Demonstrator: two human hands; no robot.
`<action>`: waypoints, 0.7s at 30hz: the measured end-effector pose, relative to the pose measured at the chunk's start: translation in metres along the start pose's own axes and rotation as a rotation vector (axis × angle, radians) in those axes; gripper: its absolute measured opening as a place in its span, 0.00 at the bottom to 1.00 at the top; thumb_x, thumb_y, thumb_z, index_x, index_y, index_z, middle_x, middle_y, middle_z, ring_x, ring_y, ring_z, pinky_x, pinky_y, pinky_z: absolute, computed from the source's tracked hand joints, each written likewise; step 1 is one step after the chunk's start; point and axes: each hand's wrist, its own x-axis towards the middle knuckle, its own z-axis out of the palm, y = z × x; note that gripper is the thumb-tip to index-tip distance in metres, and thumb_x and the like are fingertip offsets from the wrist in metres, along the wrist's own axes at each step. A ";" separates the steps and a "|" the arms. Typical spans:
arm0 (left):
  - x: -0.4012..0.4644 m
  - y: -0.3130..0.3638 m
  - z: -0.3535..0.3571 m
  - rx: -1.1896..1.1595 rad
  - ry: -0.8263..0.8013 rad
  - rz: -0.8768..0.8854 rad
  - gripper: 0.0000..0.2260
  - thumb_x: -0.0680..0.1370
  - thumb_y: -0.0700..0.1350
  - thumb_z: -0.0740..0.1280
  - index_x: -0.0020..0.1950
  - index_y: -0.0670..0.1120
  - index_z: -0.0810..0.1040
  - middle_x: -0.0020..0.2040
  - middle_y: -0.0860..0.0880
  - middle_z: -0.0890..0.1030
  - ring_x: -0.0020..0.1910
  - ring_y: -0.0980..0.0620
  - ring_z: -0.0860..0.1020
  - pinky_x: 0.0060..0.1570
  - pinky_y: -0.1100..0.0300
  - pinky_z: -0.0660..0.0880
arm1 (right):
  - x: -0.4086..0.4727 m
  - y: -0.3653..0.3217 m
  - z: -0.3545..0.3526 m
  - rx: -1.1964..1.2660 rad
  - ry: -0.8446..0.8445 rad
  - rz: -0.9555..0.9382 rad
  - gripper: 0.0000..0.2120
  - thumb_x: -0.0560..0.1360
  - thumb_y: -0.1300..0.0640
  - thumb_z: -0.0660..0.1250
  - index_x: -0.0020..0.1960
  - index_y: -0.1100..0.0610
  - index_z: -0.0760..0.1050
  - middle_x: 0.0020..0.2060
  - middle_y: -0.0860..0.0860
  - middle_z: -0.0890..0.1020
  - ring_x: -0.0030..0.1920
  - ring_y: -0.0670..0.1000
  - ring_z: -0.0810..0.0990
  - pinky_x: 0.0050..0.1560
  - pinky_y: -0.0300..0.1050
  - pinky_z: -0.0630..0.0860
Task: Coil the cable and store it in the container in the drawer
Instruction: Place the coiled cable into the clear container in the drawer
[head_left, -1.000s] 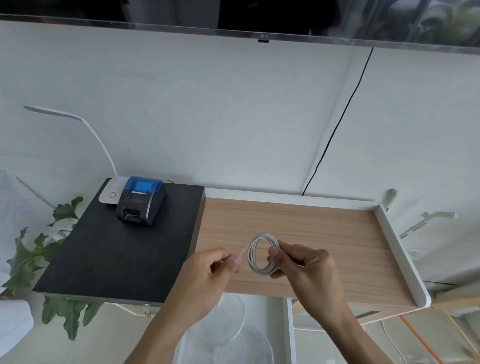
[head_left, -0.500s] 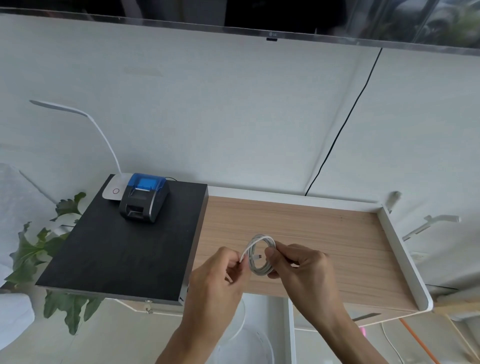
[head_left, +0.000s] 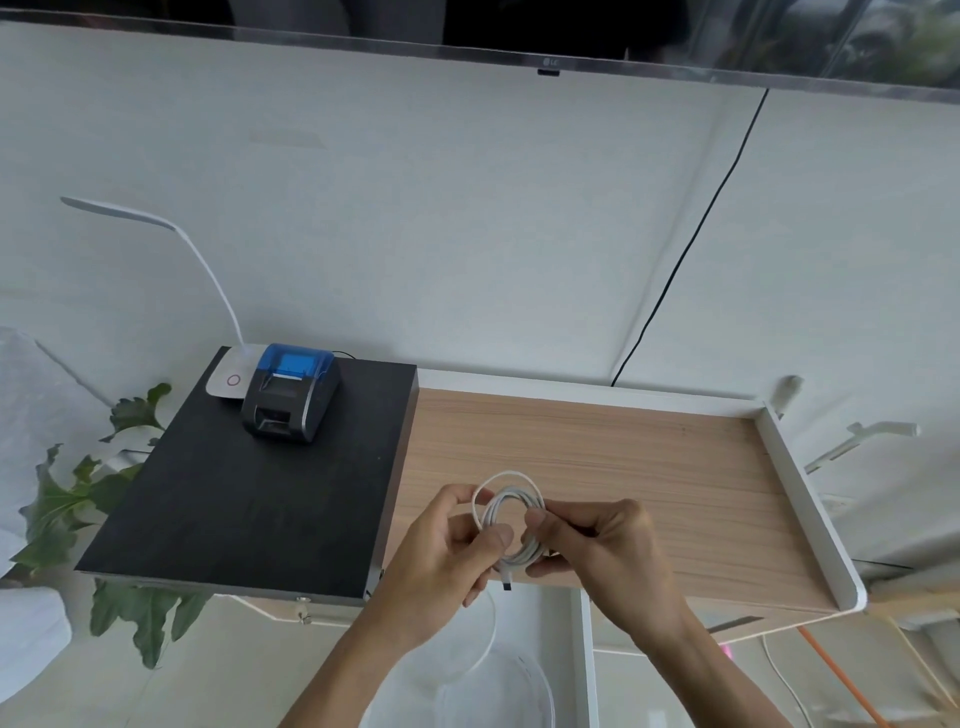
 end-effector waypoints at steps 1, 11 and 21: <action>-0.001 -0.003 -0.002 0.025 -0.016 -0.008 0.09 0.84 0.44 0.70 0.63 0.52 0.77 0.36 0.43 0.82 0.30 0.51 0.73 0.29 0.60 0.70 | -0.001 0.002 0.001 0.007 -0.009 0.016 0.09 0.81 0.62 0.72 0.49 0.55 0.92 0.40 0.56 0.92 0.44 0.57 0.92 0.49 0.59 0.89; -0.017 -0.040 -0.010 -0.148 -0.177 -0.239 0.15 0.83 0.51 0.72 0.64 0.44 0.78 0.39 0.38 0.84 0.33 0.44 0.80 0.32 0.50 0.80 | -0.025 0.042 0.022 -0.011 0.034 0.118 0.09 0.81 0.61 0.72 0.49 0.56 0.92 0.39 0.58 0.92 0.42 0.60 0.91 0.46 0.52 0.89; -0.047 -0.141 0.012 0.383 -0.329 -0.368 0.31 0.79 0.60 0.73 0.79 0.61 0.63 0.43 0.43 0.88 0.31 0.58 0.82 0.27 0.64 0.75 | -0.064 0.158 0.024 -0.188 0.208 0.411 0.09 0.80 0.60 0.73 0.44 0.58 0.91 0.33 0.56 0.90 0.33 0.51 0.91 0.45 0.52 0.88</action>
